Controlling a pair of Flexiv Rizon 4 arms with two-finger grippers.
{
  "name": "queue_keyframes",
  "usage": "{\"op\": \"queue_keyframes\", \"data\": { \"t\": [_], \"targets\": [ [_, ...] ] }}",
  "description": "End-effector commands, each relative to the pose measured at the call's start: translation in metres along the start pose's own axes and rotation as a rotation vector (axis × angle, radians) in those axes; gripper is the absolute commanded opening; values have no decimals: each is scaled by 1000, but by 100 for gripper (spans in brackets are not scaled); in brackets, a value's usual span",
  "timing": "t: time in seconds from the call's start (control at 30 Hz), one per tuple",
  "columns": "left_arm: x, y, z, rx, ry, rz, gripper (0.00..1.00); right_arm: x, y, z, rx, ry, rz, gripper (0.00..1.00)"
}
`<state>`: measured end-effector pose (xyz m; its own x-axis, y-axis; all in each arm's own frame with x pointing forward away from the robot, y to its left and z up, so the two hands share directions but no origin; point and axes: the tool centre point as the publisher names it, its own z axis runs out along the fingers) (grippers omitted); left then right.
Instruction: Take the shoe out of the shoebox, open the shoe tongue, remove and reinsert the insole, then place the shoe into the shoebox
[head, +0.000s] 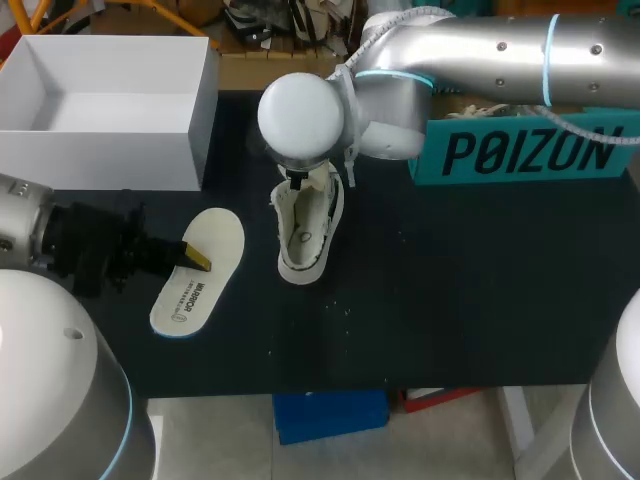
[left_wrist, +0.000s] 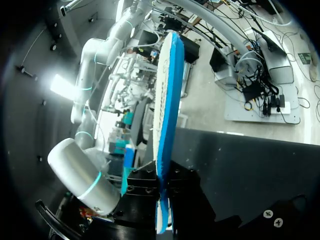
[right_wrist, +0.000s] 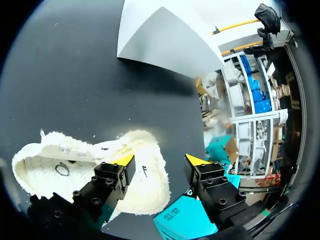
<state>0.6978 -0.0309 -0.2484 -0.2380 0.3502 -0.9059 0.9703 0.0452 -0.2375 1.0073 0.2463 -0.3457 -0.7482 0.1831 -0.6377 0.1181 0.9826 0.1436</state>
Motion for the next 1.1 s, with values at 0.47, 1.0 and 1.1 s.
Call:
{"op": "queue_keyframes", "data": {
  "t": [0.47,1.0,1.1],
  "targets": [
    [-1,-1,0,-1,4,0,0,-11,-26,-87,-78,-43,228,100],
    [-1,-1,0,-1,4,0,0,32,-58,-172,-220,17,490,100],
    [-1,-1,0,-1,4,0,0,39,-70,-186,-220,15,483,100]
  ]
}}
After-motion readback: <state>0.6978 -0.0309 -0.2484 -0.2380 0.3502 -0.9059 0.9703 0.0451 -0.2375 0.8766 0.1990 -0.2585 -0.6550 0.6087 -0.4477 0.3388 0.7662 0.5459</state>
